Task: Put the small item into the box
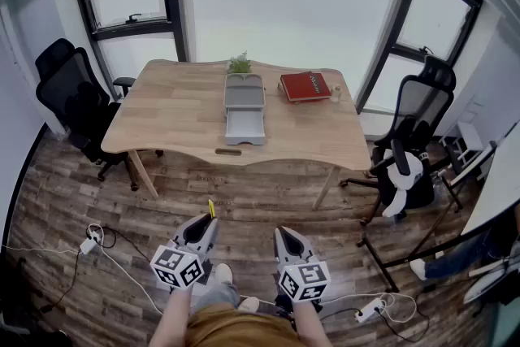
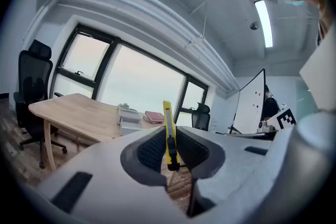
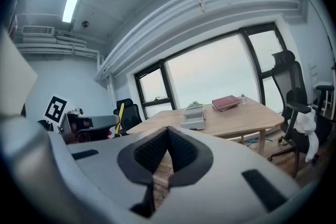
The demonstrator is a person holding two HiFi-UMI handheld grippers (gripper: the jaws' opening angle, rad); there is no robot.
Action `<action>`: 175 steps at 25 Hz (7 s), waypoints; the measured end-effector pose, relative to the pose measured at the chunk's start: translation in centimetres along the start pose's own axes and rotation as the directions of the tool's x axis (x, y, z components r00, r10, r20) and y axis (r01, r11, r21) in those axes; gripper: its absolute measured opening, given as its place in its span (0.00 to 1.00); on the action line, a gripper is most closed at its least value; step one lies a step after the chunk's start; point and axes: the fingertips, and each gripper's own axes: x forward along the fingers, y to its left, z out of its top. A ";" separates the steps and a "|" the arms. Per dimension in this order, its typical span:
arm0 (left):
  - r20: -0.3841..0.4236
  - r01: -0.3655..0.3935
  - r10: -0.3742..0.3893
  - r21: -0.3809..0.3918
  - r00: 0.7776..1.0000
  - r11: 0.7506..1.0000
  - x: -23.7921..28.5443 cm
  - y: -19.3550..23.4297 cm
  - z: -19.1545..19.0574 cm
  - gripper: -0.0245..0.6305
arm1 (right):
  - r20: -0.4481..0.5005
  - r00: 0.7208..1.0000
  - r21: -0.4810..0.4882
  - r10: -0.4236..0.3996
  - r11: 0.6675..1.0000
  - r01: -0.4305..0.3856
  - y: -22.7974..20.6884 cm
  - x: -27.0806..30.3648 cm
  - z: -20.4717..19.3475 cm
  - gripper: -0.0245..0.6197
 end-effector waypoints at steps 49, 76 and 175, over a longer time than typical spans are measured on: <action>-0.128 0.105 -0.117 -0.103 0.985 0.989 38.9 26.3 7.4 0.13 | -0.045 0.971 -0.059 -0.233 0.971 0.230 -18.8 38.0 11.0 0.05; -0.152 0.077 -0.092 -0.106 0.984 0.991 44.0 28.8 7.3 0.13 | -0.058 0.977 -0.025 -0.204 0.979 0.203 -23.3 42.8 11.8 0.05; -0.948 0.269 -0.035 0.054 0.316 0.962 49.3 25.8 -11.8 0.13 | -0.296 0.935 0.092 -0.194 0.969 0.230 -30.3 43.9 2.4 0.05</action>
